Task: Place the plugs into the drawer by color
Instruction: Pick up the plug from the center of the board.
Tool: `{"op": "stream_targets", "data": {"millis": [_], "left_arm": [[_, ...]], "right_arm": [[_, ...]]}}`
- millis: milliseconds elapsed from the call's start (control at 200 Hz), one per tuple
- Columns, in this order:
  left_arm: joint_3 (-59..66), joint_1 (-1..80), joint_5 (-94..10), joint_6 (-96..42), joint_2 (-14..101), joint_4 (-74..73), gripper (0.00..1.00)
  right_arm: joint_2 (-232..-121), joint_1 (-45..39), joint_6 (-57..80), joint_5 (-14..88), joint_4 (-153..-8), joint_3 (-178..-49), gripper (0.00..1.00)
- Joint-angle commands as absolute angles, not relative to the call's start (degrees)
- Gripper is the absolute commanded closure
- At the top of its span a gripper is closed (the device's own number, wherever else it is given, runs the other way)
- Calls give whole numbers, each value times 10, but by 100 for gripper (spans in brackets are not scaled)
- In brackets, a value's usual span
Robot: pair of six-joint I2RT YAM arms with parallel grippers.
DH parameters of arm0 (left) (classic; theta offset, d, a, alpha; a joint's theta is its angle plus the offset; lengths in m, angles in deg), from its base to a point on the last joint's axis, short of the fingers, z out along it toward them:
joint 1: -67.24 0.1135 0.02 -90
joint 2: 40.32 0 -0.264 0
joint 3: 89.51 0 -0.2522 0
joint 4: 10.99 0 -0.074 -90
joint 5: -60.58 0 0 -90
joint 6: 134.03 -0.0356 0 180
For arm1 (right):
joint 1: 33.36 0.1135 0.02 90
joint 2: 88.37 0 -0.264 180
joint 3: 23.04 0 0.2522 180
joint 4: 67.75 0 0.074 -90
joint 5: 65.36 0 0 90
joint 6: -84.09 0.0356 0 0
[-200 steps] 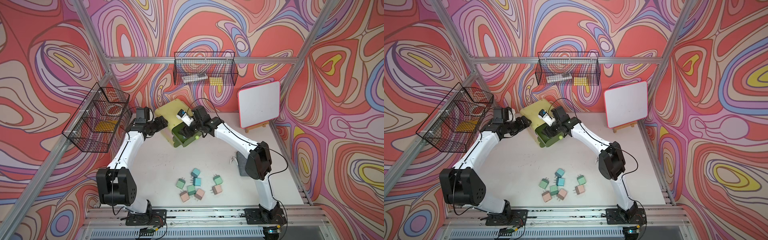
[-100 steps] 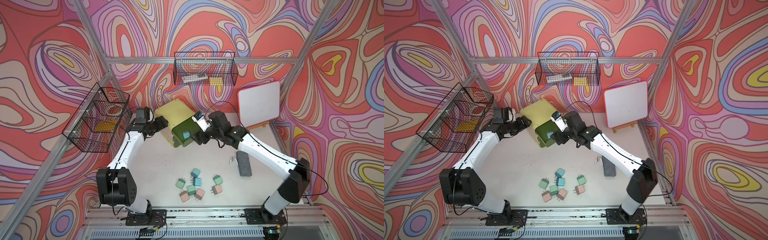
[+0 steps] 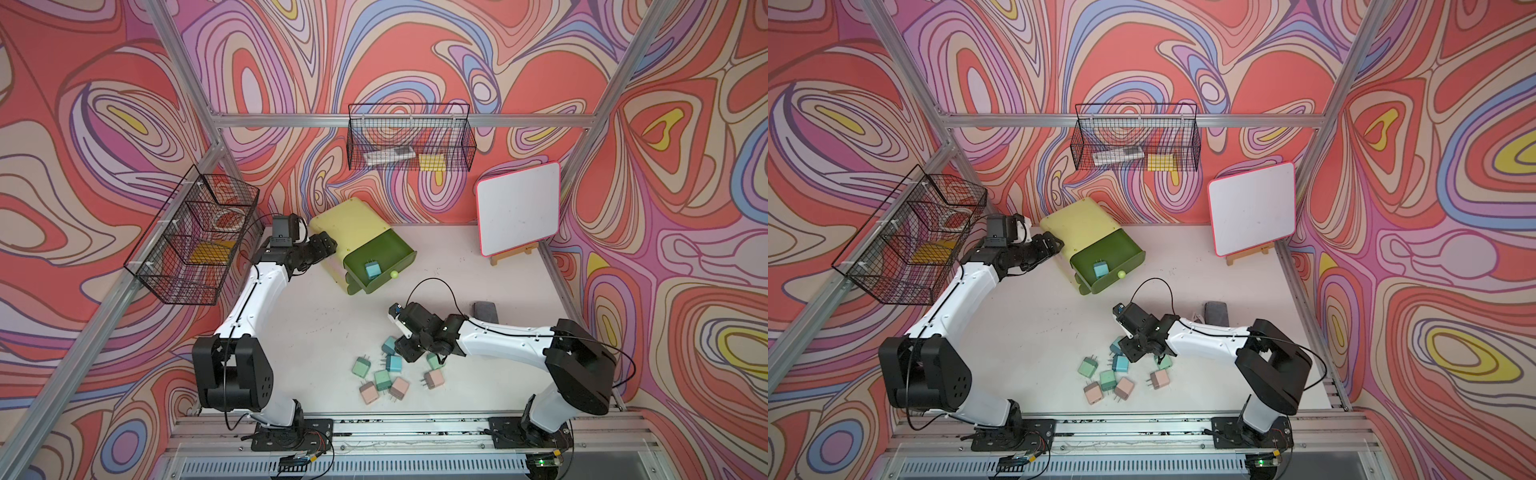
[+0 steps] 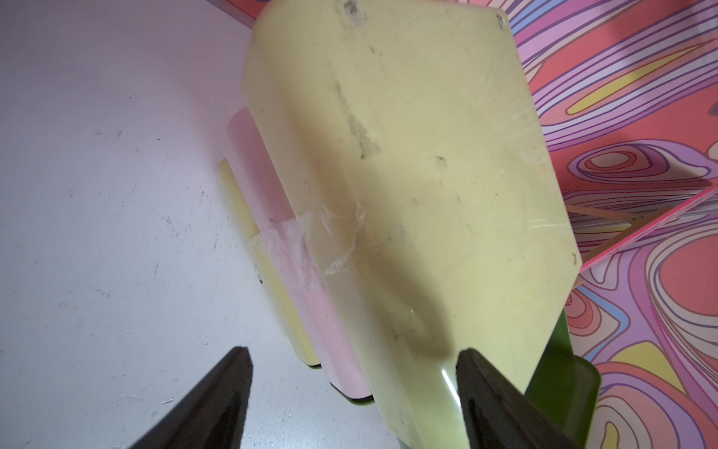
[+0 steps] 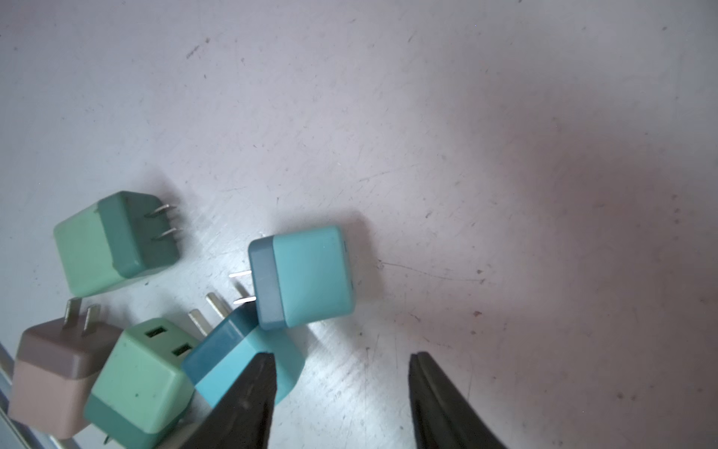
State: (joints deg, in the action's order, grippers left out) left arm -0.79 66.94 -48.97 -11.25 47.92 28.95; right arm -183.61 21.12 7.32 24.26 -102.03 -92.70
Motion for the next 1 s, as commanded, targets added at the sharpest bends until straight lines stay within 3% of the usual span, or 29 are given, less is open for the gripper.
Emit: {"op": "stream_targets", "data": {"millis": [0, 145, 356, 661, 991], "left_arm": [[-14, 672, -496, -122, 471, 297, 18], [-15, 672, -497, -124, 470, 297, 18], [-16, 672, -498, -124, 471, 297, 18], [-18, 672, -498, -125, 471, 298, 18], [-17, 672, -497, -125, 469, 299, 18]], "right_arm": [[-1845, 217, 99, 261, -964, -926, 50], [-1864, 220, 112, 276, -949, -925, 56], [-1892, 222, 120, 270, -942, -934, 56], [-1914, 221, 116, 173, -967, -952, 40], [-1902, 202, 73, 126, -997, -976, 36]]}}
